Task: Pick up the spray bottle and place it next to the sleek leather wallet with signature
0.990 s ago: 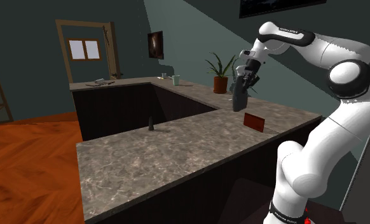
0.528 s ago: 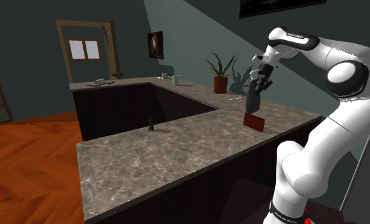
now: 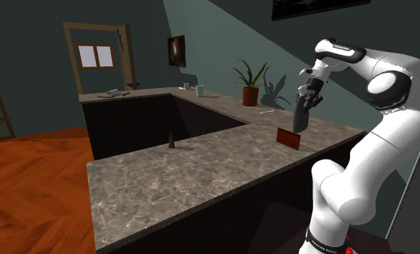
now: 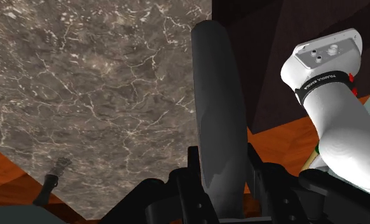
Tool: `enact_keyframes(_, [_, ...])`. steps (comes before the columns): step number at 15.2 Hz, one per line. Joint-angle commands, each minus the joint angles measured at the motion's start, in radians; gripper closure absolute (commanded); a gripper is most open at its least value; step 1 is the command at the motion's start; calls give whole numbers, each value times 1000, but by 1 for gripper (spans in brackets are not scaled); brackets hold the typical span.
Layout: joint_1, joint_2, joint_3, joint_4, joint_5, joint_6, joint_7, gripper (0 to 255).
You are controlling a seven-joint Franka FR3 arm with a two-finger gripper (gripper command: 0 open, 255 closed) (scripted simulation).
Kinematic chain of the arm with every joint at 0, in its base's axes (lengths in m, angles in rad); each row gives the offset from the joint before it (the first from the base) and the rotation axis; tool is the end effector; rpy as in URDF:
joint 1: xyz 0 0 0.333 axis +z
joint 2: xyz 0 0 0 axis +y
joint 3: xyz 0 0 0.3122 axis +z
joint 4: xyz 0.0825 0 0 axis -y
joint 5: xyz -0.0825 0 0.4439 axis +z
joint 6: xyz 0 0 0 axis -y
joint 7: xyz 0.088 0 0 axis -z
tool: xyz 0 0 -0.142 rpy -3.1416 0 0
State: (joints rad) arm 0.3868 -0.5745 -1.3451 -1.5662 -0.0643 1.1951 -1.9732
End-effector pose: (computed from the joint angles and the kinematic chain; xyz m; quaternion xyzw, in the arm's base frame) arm 0.1771 -0.5161 0.5905 -0.8203 -0.5054 -0.2278 0.1409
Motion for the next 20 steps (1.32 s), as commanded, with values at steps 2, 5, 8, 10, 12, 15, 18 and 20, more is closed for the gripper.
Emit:
enact_keyframes(2, [-10, -10, -7, -41, -14, 34, -15, 255])
enact_keyframes(5, [-30, -19, -2, -90, -24, 72, -23, 255])
enact_keyframes(8, [-46, -28, 0, -137, -35, 109, -31, 255])
enact_keyframes(10, [-55, -34, -1, -167, -41, 133, -36, 255])
enact_keyframes(12, [-62, -39, -4, -196, -48, 157, -41, 255])
enact_keyframes(15, [-70, -47, -10, -236, -59, 192, -49, 255])
enact_keyframes(18, [-76, -54, -20, -275, -69, 227, -56, 255])
enact_keyframes(20, [-78, -58, -28, -299, -77, 251, -61, 255])
